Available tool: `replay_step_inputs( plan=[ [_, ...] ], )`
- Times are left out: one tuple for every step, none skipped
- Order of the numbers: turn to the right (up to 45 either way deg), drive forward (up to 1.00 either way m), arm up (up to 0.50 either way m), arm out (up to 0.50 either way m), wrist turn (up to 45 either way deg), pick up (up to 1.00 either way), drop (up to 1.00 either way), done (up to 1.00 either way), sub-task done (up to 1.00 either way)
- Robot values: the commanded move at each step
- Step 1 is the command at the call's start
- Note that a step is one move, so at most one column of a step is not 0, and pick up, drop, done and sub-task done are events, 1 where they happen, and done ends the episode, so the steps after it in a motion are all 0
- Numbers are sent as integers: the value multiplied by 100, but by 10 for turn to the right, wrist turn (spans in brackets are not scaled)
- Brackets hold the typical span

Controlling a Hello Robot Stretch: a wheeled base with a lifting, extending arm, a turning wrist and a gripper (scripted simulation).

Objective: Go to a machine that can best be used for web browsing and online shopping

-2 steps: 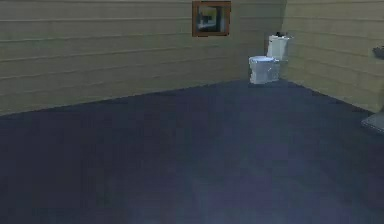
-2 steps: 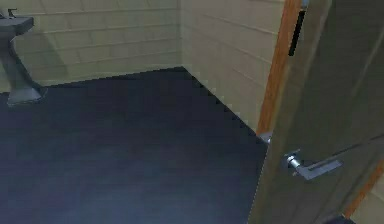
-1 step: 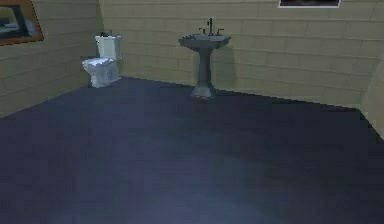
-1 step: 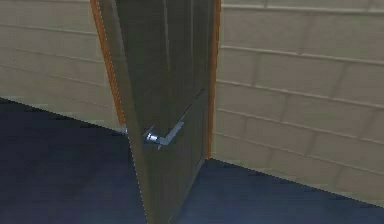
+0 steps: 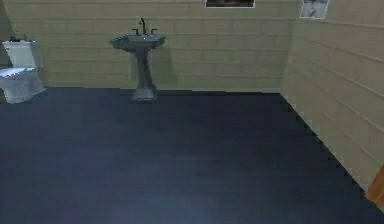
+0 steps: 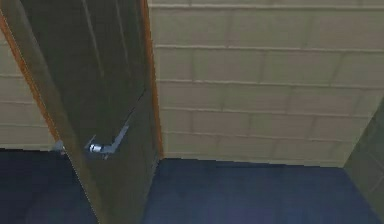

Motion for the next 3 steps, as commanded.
replay_step_inputs(
  plan=[
    [30,0,0,0,0,0,0,0,0],
    [0,80,0,0,0,0,0,0,0],
    [450,0,0,0,0,0,0,0,0]
  ],
)
